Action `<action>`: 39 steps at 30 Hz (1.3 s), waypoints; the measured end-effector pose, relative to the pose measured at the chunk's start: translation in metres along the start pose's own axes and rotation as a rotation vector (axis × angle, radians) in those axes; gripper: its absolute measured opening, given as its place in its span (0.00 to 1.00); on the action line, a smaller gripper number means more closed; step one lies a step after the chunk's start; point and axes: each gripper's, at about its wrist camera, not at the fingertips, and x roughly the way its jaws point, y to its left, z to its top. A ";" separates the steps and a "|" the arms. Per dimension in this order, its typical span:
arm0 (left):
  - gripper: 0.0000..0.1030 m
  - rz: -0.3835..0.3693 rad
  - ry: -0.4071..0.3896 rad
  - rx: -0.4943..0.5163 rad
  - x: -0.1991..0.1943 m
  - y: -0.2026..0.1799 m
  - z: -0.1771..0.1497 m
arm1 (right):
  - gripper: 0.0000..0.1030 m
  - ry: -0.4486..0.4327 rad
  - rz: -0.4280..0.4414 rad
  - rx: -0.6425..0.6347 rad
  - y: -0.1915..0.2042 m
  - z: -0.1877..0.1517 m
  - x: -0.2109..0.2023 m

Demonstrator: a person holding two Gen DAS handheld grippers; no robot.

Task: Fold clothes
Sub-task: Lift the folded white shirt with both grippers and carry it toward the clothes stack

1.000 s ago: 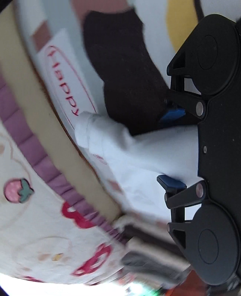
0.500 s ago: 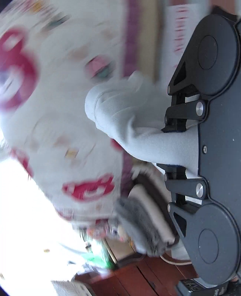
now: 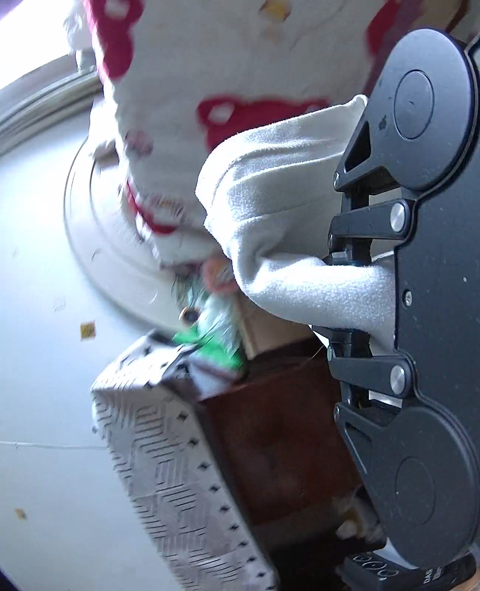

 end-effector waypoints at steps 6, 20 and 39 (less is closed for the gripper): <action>0.12 0.093 0.101 0.004 0.103 0.084 0.067 | 0.30 -0.109 0.061 0.275 -0.063 0.017 0.115; 0.23 0.095 0.357 0.101 0.269 0.091 0.037 | 0.54 0.028 -0.018 0.730 -0.192 -0.110 0.191; 0.64 -0.075 0.110 0.174 0.167 -0.029 0.022 | 0.41 0.250 0.052 1.002 -0.147 -0.103 0.188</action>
